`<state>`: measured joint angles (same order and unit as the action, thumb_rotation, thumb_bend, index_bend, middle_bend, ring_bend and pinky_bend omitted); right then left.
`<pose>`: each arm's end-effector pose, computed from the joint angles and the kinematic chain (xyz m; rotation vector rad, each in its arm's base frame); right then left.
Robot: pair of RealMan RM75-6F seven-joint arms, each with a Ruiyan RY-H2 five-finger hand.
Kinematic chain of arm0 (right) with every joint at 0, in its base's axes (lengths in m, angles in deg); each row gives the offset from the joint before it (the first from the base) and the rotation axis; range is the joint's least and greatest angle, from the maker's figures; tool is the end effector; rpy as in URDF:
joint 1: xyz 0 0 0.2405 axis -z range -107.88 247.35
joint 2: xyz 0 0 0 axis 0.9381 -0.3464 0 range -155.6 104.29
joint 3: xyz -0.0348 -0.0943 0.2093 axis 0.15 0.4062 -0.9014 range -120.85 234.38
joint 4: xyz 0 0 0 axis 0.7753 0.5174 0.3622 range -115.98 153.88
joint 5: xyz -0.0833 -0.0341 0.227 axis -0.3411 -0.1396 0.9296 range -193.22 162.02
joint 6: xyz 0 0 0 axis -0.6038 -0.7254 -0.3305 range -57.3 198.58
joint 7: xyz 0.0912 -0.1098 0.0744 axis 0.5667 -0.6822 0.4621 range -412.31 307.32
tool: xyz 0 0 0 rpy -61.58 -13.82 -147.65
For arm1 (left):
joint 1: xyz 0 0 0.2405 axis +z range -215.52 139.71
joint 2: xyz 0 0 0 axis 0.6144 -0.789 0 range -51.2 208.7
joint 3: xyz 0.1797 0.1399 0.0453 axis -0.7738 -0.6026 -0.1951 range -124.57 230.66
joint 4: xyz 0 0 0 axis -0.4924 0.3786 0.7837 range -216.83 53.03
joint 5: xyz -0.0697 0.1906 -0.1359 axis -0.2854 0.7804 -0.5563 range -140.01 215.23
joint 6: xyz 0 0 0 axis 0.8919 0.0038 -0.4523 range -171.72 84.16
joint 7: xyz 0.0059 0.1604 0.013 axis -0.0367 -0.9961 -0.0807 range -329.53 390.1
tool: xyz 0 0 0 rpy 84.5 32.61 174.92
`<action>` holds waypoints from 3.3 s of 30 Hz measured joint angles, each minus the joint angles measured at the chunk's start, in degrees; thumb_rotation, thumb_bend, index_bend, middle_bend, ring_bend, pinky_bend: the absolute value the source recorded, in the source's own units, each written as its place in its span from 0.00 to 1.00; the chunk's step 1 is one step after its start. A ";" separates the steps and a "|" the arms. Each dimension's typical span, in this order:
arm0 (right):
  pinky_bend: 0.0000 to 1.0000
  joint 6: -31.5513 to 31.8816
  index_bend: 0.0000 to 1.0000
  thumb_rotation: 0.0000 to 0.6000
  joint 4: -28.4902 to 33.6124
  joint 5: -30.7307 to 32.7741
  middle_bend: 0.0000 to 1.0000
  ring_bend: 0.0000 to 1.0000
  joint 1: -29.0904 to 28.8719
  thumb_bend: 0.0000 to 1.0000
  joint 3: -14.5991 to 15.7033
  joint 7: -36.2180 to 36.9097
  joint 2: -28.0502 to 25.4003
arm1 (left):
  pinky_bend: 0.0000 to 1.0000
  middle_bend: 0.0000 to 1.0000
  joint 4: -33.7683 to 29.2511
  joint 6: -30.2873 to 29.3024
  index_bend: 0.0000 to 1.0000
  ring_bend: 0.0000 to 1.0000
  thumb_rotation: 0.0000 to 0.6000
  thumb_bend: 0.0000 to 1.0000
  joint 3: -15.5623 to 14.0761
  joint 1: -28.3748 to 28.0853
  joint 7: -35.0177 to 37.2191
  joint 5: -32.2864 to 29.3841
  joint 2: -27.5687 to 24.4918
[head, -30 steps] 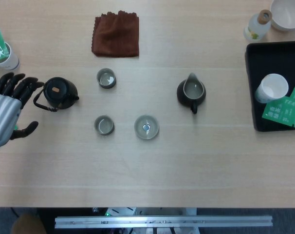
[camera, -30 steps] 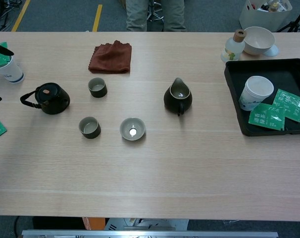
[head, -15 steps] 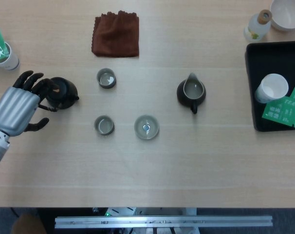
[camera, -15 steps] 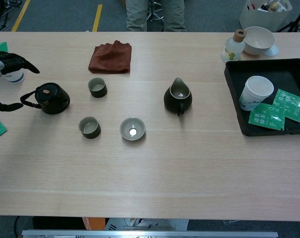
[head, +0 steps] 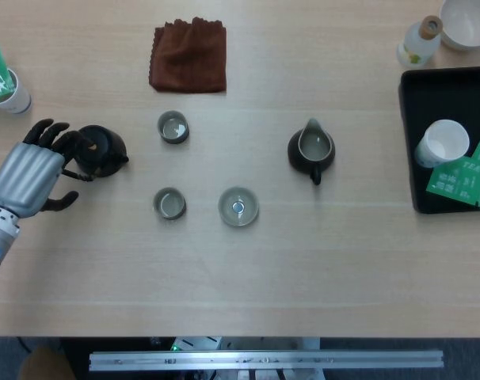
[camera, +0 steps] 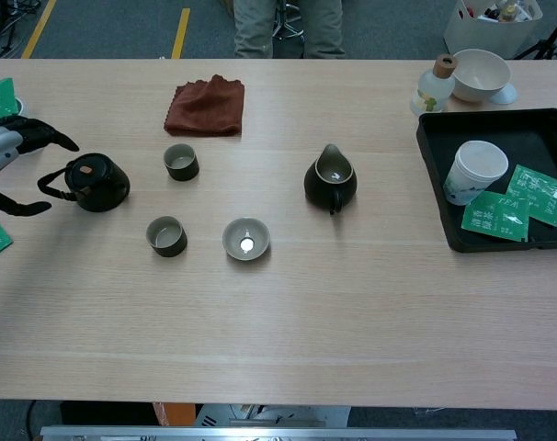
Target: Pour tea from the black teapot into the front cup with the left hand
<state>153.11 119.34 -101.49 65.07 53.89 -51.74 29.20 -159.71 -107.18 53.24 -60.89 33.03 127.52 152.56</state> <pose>-0.2915 -0.1965 0.1449 1.4136 -0.9313 0.8743 -0.2872 0.2793 0.0275 -1.8533 -0.9054 -0.7957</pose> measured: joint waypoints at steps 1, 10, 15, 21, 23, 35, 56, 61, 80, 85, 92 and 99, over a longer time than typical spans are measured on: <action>0.00 0.01 0.21 1.00 0.04 0.00 0.17 0.00 0.01 0.00 0.01 -0.04 -0.01 | 0.09 0.22 0.82 -0.15 0.21 0.12 1.00 0.22 -0.11 0.01 0.42 0.04 0.54; 0.00 0.08 0.21 1.00 0.33 0.25 0.17 0.00 0.20 0.00 0.08 -0.36 -0.16 | 0.09 0.22 7.61 -1.23 0.21 0.12 1.00 0.22 -0.99 -0.10 4.11 0.53 5.23; 0.00 0.18 0.21 1.00 0.42 0.31 0.17 0.00 0.33 0.00 0.13 -0.52 -0.23 | 0.09 0.22 11.61 -1.84 0.21 0.12 1.00 0.22 -1.16 -0.42 6.11 0.88 7.68; 0.00 0.30 0.21 1.00 0.58 0.53 0.17 0.00 0.48 0.00 0.09 -0.66 -0.51 | 0.09 0.23 16.05 -2.08 0.21 0.12 1.00 0.22 -1.36 -1.10 8.43 1.25 10.47; 0.00 0.31 0.21 1.00 0.56 0.67 0.17 0.00 0.53 0.00 0.08 -0.63 -0.56 | 0.09 0.23 17.64 -1.85 0.21 0.12 1.00 0.22 -1.40 -1.42 8.92 1.25 11.44; 0.00 0.43 0.21 1.00 0.10 1.13 0.17 0.00 0.92 0.00 0.14 -0.09 -0.57 | 0.09 0.24 24.40 -0.52 0.21 0.12 1.00 0.22 -1.32 -3.40 12.30 0.84 15.04; 0.00 0.47 0.21 1.00 -3.28 1.59 0.17 0.00 1.58 0.00 0.25 3.35 0.74 | 0.09 0.24 15.33 3.27 0.22 0.12 1.00 0.22 2.65 -9.72 7.34 -1.86 10.14; 0.00 0.65 0.21 1.00 -3.49 1.53 0.17 0.00 1.75 0.00 0.24 3.70 0.68 | 0.09 0.24 14.35 4.68 0.22 0.12 1.00 0.22 3.12 -10.49 5.88 -3.31 9.82; 0.00 1.04 0.21 1.00 -3.29 1.54 0.17 0.00 2.21 0.00 0.22 3.52 0.35 | 0.09 0.25 10.57 12.86 0.23 0.12 0.43 0.22 4.07 -13.33 -6.00 -10.43 8.22; 0.00 1.21 0.21 1.00 -3.34 1.61 0.17 0.00 2.42 0.00 0.23 3.65 0.28 | 0.09 0.25 10.31 15.86 0.23 0.12 0.31 0.22 4.64 -14.58 -10.09 -13.57 8.75; 0.00 1.16 0.21 1.00 -3.64 1.74 0.17 0.00 2.54 0.00 0.21 3.97 0.31 | 0.09 0.26 10.10 19.23 0.23 0.12 0.18 0.22 5.15 -16.12 -16.15 -18.64 9.22; 0.00 1.11 0.21 1.00 -3.92 1.76 0.17 0.00 2.57 0.00 0.16 4.26 0.40 | 0.09 0.33 10.71 20.59 0.31 0.16 0.17 0.22 5.31 -17.27 -19.29 -21.76 10.25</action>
<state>154.22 115.42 -99.73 67.64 54.06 -47.49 29.60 -149.00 -86.60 58.54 -78.16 13.75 105.75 162.81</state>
